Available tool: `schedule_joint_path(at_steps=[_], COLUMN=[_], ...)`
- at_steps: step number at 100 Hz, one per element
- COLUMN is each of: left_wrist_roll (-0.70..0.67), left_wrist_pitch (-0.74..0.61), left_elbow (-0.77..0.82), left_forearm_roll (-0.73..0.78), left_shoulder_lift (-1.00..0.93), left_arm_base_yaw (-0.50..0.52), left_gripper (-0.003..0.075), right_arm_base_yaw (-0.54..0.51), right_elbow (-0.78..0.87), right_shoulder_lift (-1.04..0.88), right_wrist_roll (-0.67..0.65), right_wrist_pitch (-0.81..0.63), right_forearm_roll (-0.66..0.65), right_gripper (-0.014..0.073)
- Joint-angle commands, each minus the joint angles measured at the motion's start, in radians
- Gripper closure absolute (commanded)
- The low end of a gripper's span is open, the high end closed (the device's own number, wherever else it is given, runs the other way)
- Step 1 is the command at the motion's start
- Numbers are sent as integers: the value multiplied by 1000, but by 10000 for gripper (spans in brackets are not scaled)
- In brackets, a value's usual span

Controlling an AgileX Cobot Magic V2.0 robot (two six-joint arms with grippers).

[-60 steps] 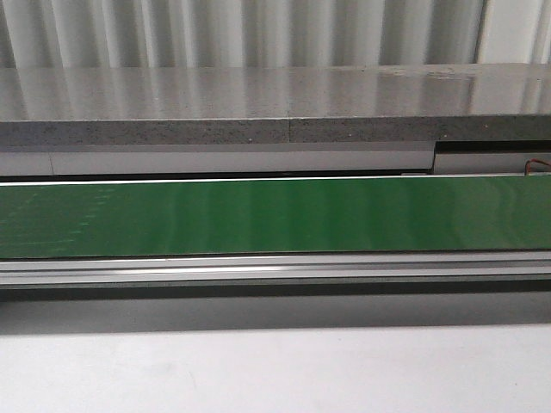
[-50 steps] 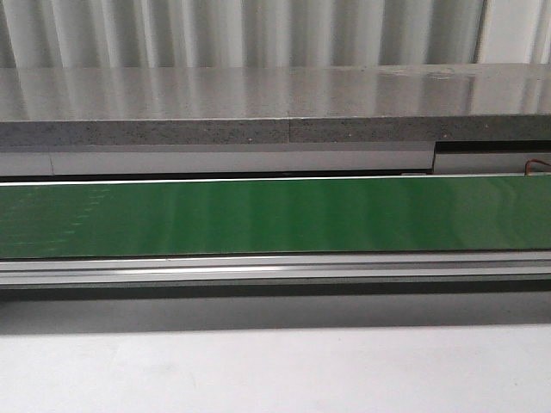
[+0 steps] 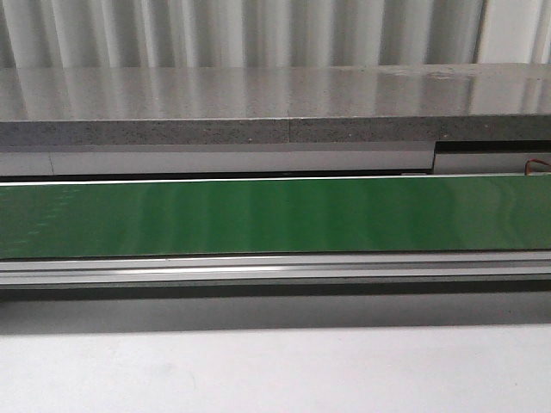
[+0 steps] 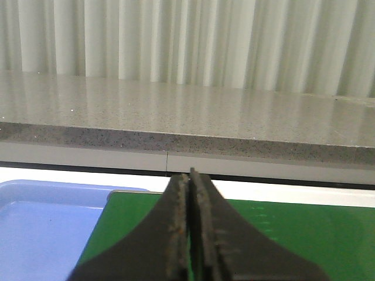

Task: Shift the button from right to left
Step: 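Lower the right gripper toward the yellow push button in the green tray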

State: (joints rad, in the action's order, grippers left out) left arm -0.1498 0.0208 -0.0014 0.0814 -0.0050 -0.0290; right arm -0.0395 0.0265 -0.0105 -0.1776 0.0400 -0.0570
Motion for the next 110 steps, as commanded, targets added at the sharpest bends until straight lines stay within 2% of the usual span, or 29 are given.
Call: schedule_joint_path(at_steps=[1, 16, 22, 46, 58, 75, 88, 110], left_wrist_roll=[-3, -3, -3, -3, -3, -3, -3, -3], left_wrist_pitch=[-75, -75, -75, -75, -75, -75, -75, -75], left_elbow=[23, 23, 23, 23, 23, 23, 23, 23], left_forearm_roll=[-8, -8, -8, -8, -8, -8, -8, -8], left_shoulder_lift=[-35, -35, -35, -35, -35, -35, -35, -35], left_arm_base_yaw=[3, 3, 3, 3, 3, 3, 3, 3], left_gripper=[740, 740, 740, 740, 740, 740, 740, 740], right_arm_base_yaw=[-5, -6, -6, -6, -6, -6, -6, -6], right_elbow=[-17, -20, -34, -271, -435, -629, -717, -737], right_shoulder_lift=[-15, -15, -15, 85, 242, 486, 635, 770], right_wrist_roll=[4, 6, 6, 6, 6, 6, 6, 6], right_wrist_pitch=[-91, -165, -154, 141, 362, 585, 644, 644], right_forearm_roll=[-8, -38, -45, -46, -57, -58, -53, -9], right_gripper=[661, 661, 661, 661, 661, 661, 661, 659])
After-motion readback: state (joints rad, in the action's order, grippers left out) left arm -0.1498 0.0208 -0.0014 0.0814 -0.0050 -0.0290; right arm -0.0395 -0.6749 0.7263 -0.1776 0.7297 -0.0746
